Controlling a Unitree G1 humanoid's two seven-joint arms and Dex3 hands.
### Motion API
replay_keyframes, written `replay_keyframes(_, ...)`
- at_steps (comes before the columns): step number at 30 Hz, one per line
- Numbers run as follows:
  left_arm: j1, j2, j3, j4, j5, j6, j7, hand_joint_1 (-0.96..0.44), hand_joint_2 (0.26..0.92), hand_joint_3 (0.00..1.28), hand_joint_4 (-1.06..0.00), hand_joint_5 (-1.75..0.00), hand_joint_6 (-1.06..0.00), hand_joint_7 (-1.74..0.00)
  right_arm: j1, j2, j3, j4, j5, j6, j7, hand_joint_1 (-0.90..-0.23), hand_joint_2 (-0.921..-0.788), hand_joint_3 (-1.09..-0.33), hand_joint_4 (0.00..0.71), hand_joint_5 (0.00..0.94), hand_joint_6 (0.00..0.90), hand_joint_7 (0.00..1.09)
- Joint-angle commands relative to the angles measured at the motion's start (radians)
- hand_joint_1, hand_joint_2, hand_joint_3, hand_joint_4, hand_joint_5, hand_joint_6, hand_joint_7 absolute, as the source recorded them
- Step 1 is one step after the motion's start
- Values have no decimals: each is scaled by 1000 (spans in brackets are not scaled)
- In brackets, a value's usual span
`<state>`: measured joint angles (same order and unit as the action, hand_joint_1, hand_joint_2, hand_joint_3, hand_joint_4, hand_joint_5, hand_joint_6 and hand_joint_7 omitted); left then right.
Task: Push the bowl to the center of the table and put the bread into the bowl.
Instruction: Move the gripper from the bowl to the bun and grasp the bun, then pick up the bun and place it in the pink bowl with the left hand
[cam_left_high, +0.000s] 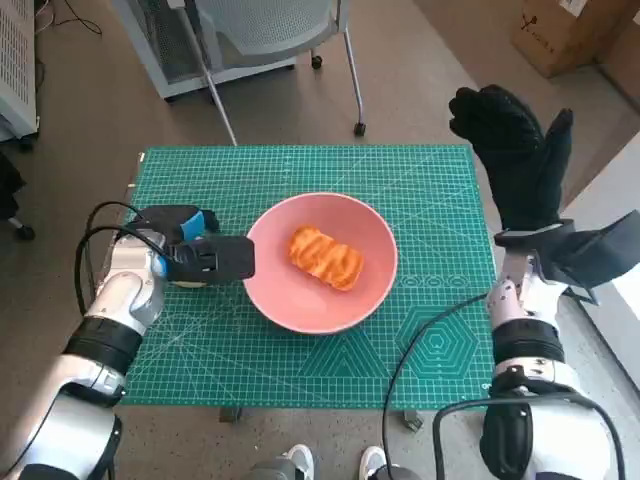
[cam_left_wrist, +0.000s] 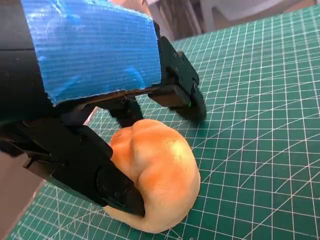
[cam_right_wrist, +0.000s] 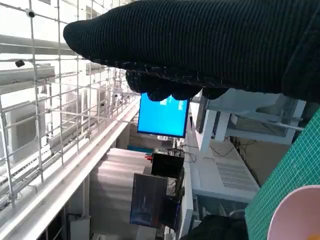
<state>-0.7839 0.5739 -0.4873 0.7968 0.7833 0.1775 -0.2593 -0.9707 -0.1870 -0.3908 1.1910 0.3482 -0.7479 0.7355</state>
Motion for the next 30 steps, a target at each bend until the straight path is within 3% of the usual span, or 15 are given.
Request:
replay_keyframes(1,54,6,-1,23,-12,-17,9,7,910,112,-596,-1371,-678,-1002,25,8,0,2,1,8,3,-615,-921,-792,126,3,252,3)
replay_keyframes(10,67,25,12,0,-21,-28,4,1,906,116,-610,-1338,-667,-1050,24,13,-1,9,0,12,-1,-612,-921,-791,98,0,246,0)
replay_keyframes(30,130,103,71,-182,-48,14,-81,1,919,94,-628,-1380,-667,-974,33,23,3,12,-9,2,-17,-613,-921,-782,106,4,248,1)
